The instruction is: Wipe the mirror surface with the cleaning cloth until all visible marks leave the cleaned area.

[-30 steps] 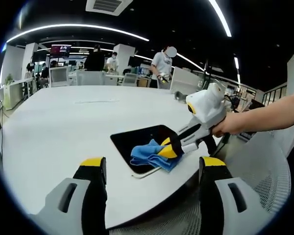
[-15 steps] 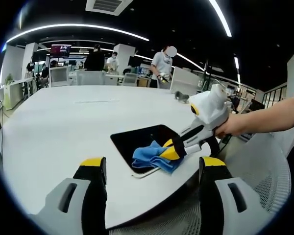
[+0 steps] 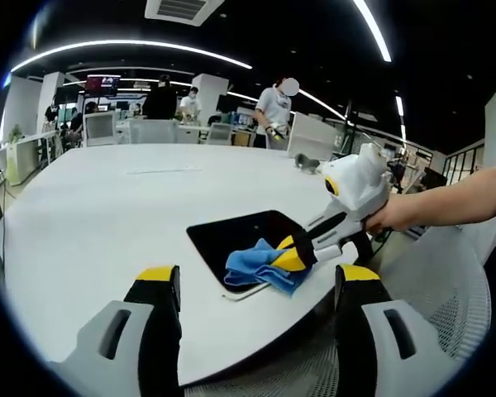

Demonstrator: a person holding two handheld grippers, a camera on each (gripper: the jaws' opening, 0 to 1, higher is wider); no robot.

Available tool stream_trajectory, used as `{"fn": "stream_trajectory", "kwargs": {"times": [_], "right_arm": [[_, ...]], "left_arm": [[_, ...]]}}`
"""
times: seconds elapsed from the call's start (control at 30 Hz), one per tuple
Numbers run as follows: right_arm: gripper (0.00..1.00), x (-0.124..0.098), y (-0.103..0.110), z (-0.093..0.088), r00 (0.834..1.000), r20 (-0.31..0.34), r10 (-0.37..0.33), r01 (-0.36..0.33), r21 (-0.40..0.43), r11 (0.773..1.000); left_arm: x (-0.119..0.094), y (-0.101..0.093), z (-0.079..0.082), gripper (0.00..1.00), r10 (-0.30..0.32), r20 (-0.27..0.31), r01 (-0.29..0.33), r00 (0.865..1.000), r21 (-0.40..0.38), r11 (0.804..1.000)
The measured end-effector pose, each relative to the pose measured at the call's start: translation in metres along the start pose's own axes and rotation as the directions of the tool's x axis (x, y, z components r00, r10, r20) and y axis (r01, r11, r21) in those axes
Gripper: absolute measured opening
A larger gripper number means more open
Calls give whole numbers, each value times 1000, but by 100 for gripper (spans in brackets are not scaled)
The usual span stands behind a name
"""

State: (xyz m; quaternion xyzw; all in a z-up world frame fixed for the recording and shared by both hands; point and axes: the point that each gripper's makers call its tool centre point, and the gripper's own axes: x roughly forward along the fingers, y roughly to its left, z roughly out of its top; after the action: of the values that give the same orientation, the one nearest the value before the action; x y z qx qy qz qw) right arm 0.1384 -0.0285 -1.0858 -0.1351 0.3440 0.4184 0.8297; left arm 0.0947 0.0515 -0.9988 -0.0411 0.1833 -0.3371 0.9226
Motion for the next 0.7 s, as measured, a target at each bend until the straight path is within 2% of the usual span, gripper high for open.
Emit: {"fn": "stream_trajectory", "kwargs": {"times": [0.7], "right_arm": [[0, 0, -1, 0, 1000, -9, 4, -4, -10, 1000]], "left_arm": [[0, 0, 1, 73, 3, 6, -3, 1000, -3, 1000]]}}
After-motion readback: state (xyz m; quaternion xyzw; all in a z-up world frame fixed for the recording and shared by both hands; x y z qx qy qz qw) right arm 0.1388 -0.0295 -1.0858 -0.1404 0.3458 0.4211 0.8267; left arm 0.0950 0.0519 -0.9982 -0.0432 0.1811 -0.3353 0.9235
